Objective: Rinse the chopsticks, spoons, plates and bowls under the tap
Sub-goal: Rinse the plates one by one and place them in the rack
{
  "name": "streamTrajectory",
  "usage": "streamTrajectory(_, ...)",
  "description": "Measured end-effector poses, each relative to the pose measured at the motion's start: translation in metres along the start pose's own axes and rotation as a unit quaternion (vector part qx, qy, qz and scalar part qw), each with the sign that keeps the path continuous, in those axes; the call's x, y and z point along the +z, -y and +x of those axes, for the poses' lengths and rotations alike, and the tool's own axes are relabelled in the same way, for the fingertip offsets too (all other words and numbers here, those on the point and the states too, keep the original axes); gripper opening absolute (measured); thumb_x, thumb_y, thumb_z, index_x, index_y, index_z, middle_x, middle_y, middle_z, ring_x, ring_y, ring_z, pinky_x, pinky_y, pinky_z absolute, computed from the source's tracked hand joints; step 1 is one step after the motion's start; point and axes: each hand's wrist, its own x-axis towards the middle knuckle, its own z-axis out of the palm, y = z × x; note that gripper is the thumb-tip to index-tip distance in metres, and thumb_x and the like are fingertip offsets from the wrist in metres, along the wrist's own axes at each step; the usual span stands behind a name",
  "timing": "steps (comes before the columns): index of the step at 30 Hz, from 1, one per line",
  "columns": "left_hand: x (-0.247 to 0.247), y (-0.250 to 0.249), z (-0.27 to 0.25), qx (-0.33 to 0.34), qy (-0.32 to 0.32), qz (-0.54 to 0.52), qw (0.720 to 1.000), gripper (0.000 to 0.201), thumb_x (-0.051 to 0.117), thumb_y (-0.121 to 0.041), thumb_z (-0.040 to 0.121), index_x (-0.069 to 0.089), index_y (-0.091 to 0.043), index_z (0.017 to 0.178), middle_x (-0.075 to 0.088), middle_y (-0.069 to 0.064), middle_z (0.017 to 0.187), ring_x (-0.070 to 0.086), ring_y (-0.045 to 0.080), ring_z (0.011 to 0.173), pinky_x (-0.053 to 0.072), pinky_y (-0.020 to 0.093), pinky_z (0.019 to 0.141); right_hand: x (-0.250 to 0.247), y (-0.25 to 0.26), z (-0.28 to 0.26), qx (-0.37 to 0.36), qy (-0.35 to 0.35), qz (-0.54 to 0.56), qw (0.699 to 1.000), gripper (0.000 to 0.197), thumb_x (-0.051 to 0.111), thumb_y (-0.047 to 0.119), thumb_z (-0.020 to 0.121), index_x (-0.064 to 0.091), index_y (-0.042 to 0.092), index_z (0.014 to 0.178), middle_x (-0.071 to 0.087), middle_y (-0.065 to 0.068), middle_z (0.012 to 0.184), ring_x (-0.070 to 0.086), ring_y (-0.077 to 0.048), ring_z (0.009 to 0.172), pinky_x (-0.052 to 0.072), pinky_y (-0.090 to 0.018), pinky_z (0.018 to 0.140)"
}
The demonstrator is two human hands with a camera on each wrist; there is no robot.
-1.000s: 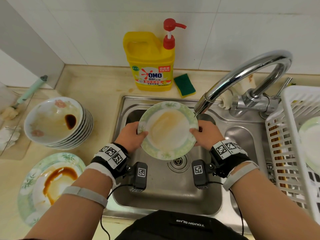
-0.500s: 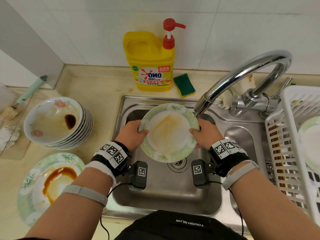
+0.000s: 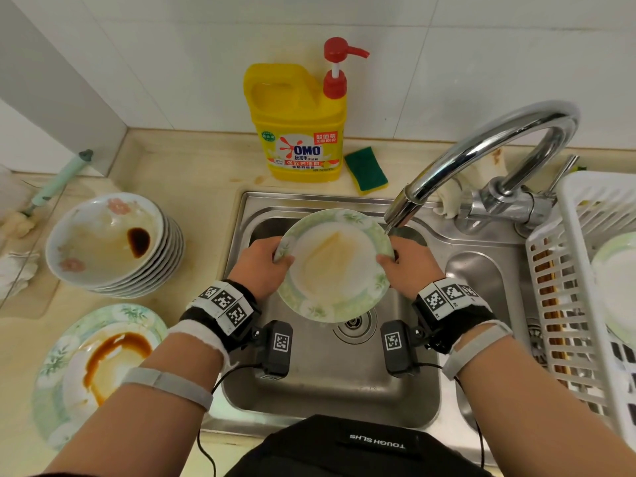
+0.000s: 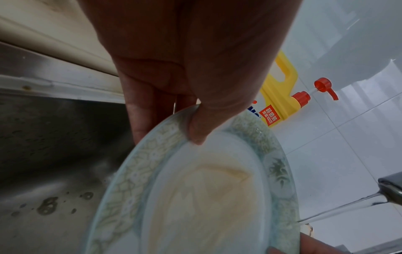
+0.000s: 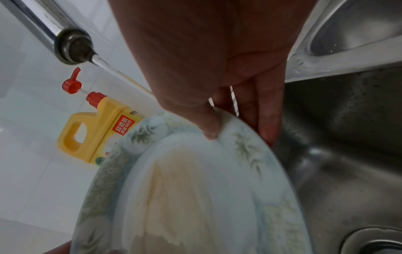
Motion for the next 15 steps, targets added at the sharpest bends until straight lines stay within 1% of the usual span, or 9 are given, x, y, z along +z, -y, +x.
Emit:
streamTrajectory(2,-0.001,-0.001,0.0,-0.002,0.001,0.003,1.0,0.013,0.058,-0.019,0.1,0.068,-0.011,0.1,0.07,0.003,0.092,0.065,0.019,0.086,0.044,0.027,0.07,0.0,0.001,0.001,-0.001,0.004,0.002,1.0,0.018,0.056,0.027,0.097,0.062,0.017,0.111,0.068,-0.006,0.1,0.064,-0.03,0.095,0.052,-0.039,0.083)
streamTrajectory(4,0.0,-0.001,0.0,-0.004,0.0,0.008,1.0,0.014,0.058,-0.02,0.1,0.068,-0.011,0.099,0.07,0.004,0.092,0.064,0.02,0.086,0.044,0.028,0.071,-0.002,0.005,0.002,0.007,-0.001,0.011,1.0,0.02,0.056,0.035,0.098,0.065,0.019,0.104,0.069,-0.005,0.097,0.065,-0.029,0.093,0.054,-0.038,0.082)
streamTrajectory(6,0.001,-0.001,0.0,-0.004,0.0,0.005,1.0,0.013,0.059,-0.022,0.1,0.068,-0.012,0.096,0.07,0.003,0.09,0.064,0.019,0.085,0.044,0.028,0.072,-0.006,0.007,0.003,0.016,-0.002,0.029,0.999,0.036,0.052,0.052,0.099,0.065,0.02,0.087,0.068,-0.002,0.085,0.066,-0.027,0.085,0.053,-0.036,0.076)
streamTrajectory(7,0.001,-0.001,0.0,-0.004,0.001,0.005,1.0,0.012,0.059,-0.022,0.099,0.067,-0.014,0.094,0.07,0.002,0.089,0.064,0.019,0.084,0.044,0.028,0.072,-0.008,0.009,0.002,0.02,-0.003,0.02,1.0,0.047,0.048,0.058,0.099,0.06,0.02,0.076,0.065,-0.002,0.077,0.064,-0.025,0.079,0.049,-0.034,0.072)
streamTrajectory(8,0.002,0.0,0.0,-0.004,0.004,0.002,1.0,0.011,0.059,-0.021,0.099,0.067,-0.017,0.092,0.07,0.0,0.088,0.064,0.018,0.083,0.044,0.028,0.073,-0.009,0.01,0.002,0.02,-0.007,0.005,1.0,0.053,0.046,0.062,0.099,0.055,0.019,0.07,0.061,-0.001,0.072,0.061,-0.024,0.075,0.044,-0.033,0.069)
streamTrajectory(9,0.002,0.0,0.0,-0.003,0.006,-0.001,1.0,0.011,0.06,-0.022,0.099,0.066,-0.02,0.091,0.069,-0.001,0.088,0.064,0.018,0.084,0.046,0.029,0.074,-0.011,0.011,0.0,0.018,-0.009,-0.008,1.0,0.055,0.044,0.062,0.1,0.051,0.018,0.067,0.058,-0.001,0.069,0.058,-0.024,0.073,0.041,-0.032,0.068)
streamTrajectory(11,0.003,0.001,0.001,-0.002,0.008,-0.004,1.0,0.009,0.06,-0.022,0.099,0.065,-0.021,0.092,0.07,-0.001,0.089,0.065,0.019,0.085,0.049,0.031,0.076,-0.01,0.009,0.0,0.009,-0.002,-0.029,1.0,0.048,0.045,0.056,0.102,0.054,0.018,0.075,0.057,0.001,0.074,0.055,-0.024,0.077,0.039,-0.031,0.07)
streamTrajectory(14,0.002,0.002,0.002,-0.004,0.005,-0.008,1.0,0.009,0.064,-0.022,0.097,0.068,-0.015,0.1,0.071,0.002,0.093,0.067,0.021,0.088,0.054,0.035,0.081,-0.004,-0.001,0.003,-0.003,0.015,-0.026,1.0,0.026,0.051,0.041,0.103,0.063,0.018,0.101,0.062,-0.001,0.089,0.062,-0.028,0.092,0.042,-0.031,0.077)
streamTrajectory(15,0.002,0.003,0.003,-0.005,0.003,-0.011,1.0,0.01,0.065,-0.022,0.096,0.069,-0.014,0.101,0.072,0.001,0.093,0.067,0.02,0.088,0.055,0.036,0.081,-0.003,-0.003,0.003,-0.006,0.019,-0.017,1.0,0.023,0.053,0.037,0.103,0.064,0.017,0.109,0.064,-0.002,0.095,0.064,-0.029,0.096,0.043,-0.031,0.078)
